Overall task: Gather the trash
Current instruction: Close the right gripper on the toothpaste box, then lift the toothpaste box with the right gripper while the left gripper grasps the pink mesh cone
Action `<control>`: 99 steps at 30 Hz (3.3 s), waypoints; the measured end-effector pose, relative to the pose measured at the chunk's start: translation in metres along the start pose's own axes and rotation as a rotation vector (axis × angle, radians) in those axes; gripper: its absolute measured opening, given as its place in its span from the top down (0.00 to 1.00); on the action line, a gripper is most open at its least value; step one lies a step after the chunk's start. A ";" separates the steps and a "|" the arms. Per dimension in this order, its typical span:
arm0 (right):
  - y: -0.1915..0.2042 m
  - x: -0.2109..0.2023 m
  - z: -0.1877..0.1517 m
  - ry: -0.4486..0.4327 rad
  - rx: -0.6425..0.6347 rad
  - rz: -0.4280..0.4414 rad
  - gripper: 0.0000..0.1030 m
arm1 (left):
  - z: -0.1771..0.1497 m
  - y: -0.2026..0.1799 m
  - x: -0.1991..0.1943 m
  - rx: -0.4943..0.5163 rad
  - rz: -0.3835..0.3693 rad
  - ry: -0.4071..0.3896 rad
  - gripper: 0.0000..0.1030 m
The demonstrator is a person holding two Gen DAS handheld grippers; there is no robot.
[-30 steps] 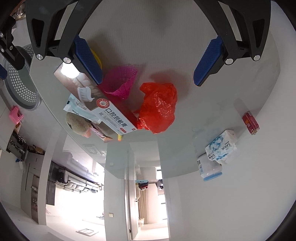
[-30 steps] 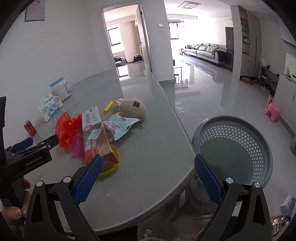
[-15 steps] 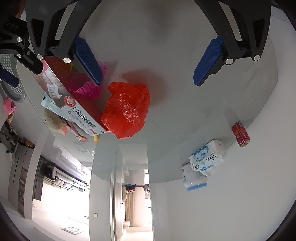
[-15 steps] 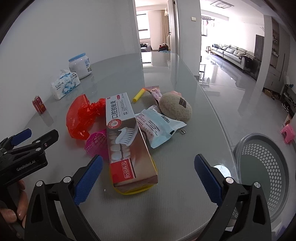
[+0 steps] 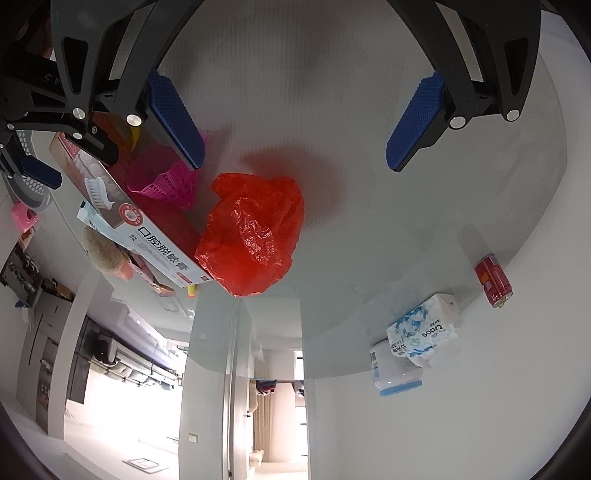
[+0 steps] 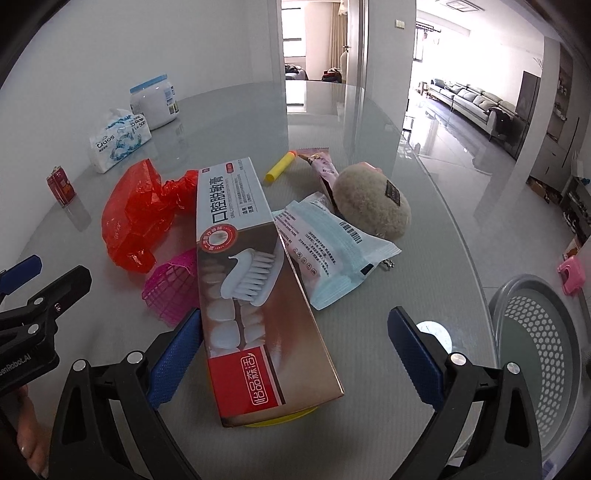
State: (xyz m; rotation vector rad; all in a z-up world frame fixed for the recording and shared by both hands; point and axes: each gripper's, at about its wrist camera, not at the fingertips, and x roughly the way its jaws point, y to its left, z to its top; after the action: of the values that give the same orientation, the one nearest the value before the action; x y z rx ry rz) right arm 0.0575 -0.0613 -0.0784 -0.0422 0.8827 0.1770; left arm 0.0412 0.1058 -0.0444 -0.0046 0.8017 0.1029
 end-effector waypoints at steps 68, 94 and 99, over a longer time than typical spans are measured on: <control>0.013 0.008 0.007 0.106 -0.099 0.089 0.37 | -0.010 -0.005 0.013 -0.009 -0.077 0.035 0.06; -0.021 -0.041 -0.004 -0.077 0.047 0.164 0.51 | -0.015 -0.030 0.027 0.001 -0.147 0.079 0.06; -0.039 -0.047 -0.016 -0.077 0.096 0.158 0.51 | -0.011 -0.039 0.040 -0.008 -0.147 0.094 0.06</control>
State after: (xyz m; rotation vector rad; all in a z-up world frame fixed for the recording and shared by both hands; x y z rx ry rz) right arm 0.0228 -0.1076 -0.0539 0.1235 0.8172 0.2817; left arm 0.0646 0.0703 -0.0823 -0.0761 0.8923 -0.0331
